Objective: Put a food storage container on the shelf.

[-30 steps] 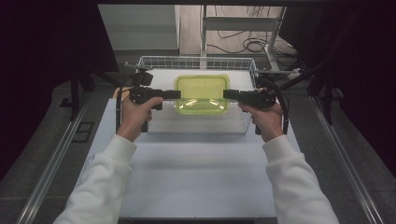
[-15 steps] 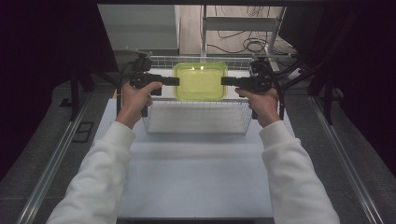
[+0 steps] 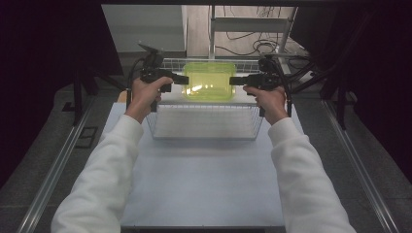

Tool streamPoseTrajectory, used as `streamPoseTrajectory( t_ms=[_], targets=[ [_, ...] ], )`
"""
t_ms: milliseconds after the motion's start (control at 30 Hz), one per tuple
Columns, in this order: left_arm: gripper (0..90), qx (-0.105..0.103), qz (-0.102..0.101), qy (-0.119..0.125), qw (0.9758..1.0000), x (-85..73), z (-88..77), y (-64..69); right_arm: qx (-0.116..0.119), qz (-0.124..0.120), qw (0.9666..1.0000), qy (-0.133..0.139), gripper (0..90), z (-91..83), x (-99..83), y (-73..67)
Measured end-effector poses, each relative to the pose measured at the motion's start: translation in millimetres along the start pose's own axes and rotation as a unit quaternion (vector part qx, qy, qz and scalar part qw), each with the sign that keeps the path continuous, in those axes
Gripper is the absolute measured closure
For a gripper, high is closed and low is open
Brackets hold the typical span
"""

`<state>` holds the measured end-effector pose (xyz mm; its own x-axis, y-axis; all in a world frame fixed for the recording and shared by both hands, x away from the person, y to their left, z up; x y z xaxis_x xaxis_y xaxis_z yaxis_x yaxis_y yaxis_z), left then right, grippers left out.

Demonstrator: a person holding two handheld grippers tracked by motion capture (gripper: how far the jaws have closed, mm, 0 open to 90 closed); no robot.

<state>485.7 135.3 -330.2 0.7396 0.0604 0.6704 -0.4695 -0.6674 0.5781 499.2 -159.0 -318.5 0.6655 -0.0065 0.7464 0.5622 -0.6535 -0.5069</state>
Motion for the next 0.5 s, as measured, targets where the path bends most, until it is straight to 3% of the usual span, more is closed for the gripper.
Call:
streamPoseTrajectory(
  t_ms=[133,500],
  targets=[
    [79.9,0.002,-0.001,0.0,1.0,4.0,1.8,-2.8,0.002,0.017,0.9999,-0.001,79.2,6.1,1.9,6.8],
    [78.0,-0.005,-0.045,-0.027,0.9986,17.7,10.4,-13.6,-0.027,0.065,0.9973,-0.022,77.5,17.2,13.6,11.9]
  ],
)
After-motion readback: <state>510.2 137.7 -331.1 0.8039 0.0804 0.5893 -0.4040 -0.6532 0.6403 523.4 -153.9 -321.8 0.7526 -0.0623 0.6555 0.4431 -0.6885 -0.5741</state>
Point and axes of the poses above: each handheld gripper's, and its own axes: z roughly forward along the jaws, x roughly out of its top, y roughly to its right, the point moved 3 cm from there along z, roughly forward along the jaws, and after that the axes turned 4 degrees about y, right-handed, at the moved point
